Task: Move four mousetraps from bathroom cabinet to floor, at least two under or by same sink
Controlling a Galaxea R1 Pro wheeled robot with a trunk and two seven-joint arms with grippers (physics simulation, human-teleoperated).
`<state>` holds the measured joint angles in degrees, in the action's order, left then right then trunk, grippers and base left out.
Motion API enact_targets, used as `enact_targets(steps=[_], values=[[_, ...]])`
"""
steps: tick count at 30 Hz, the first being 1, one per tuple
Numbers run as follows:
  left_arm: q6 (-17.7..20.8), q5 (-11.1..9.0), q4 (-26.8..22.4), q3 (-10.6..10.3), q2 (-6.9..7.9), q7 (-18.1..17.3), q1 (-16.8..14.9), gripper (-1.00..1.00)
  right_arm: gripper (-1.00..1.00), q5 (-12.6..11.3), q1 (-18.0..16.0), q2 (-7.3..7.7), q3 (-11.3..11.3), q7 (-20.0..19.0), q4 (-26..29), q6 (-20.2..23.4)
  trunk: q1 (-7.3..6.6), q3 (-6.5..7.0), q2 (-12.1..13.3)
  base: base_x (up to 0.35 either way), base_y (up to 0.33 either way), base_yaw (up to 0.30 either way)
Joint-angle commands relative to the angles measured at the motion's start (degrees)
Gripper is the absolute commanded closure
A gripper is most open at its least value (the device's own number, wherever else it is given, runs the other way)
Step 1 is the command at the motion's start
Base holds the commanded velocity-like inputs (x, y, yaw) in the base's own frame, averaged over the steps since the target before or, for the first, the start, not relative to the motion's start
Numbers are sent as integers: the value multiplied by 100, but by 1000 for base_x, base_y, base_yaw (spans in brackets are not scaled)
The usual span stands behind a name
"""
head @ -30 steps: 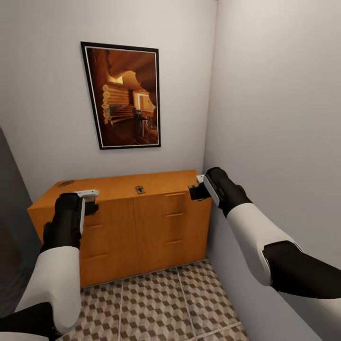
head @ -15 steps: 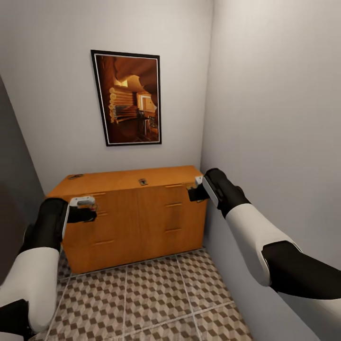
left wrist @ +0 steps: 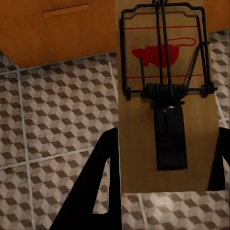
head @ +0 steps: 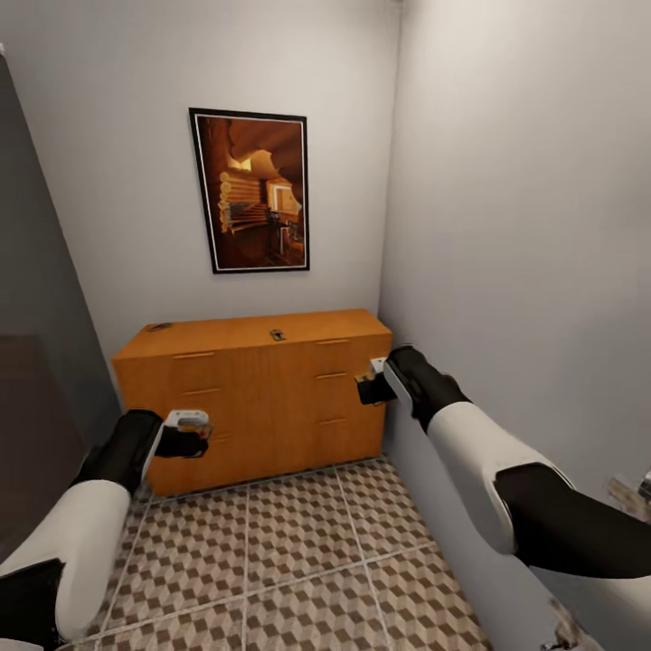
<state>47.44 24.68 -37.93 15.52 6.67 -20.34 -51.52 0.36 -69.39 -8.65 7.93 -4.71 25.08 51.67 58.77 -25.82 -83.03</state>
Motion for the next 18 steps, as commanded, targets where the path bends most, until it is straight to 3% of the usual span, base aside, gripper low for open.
enact_targets(steps=[1, 2, 3, 5, 6, 7, 8, 9, 12, 15, 18], values=[[-57, 62, 43, 30, -5, -42, -3, 100, 100, -3, -5, -7, 31, -21, -177, -116, -4, -6, -5, -346, 0, 0], [-138, 61, 77, 43, -8, -39, -3, 100, 100, -5, -5, -18, 32, -21, -385, -286, -4, -6, -5, -346, 0, 0], [-455, 63, 228, 53, -9, -26, -4, 100, 100, -5, -4, -54, 33, -23, -1338, -1118, -4, -6, -5, -346, 0, 0], [-612, 57, 513, 57, 2, -24, -6, 100, 100, -4, 9, -62, 33, -43, -1917, -1571, -4, -6, -5, -346, 0, 0], [-962, 55, 1024, 62, 1, -11, -3, 100, 100, 1, 242, -65, 33, -58, -2437, -2122, -4, -6, -5, -346, 0, 0], [-1218, 51, 1333, 63, -7, 52, -1, 100, 100, 10, 489, -66, 33, -62, -2559, -2363, -4, -6, -5, -346, 0, 0], [-1294, 50, 1436, 64, -9, 93, -2, 100, 100, 11, 564, -66, 33, -62, -2584, -2417, -4, -6, -5, -346, 0, 0], [-1619, 42, 2038, 64, -15, 546, -4, 100, 100, 11, 970, -63, 26, -61, -2660, -2584, -4, -6, -5, -346, 0, 0], [-1944, -64, 2627, 68, -11, 1010, -4, 100, 100, 53, 1375, -53, 27, -38, -2679, -2623, -4, -6, -5, -317, 0, 0], [-2442, -397, 3321, 72, -9, 1239, 0, 100, 100, 65, 1756, -26, 41, -39, -2684, -2626, -4, -6, -5, -156, 0, 0], [-2748, -818, 3651, 73, -12, 1552, 10, 100, 100, 68, 2063, 0, 54, -31, -2690, -2624, -4, -6, -5, -42, 0, 0]])
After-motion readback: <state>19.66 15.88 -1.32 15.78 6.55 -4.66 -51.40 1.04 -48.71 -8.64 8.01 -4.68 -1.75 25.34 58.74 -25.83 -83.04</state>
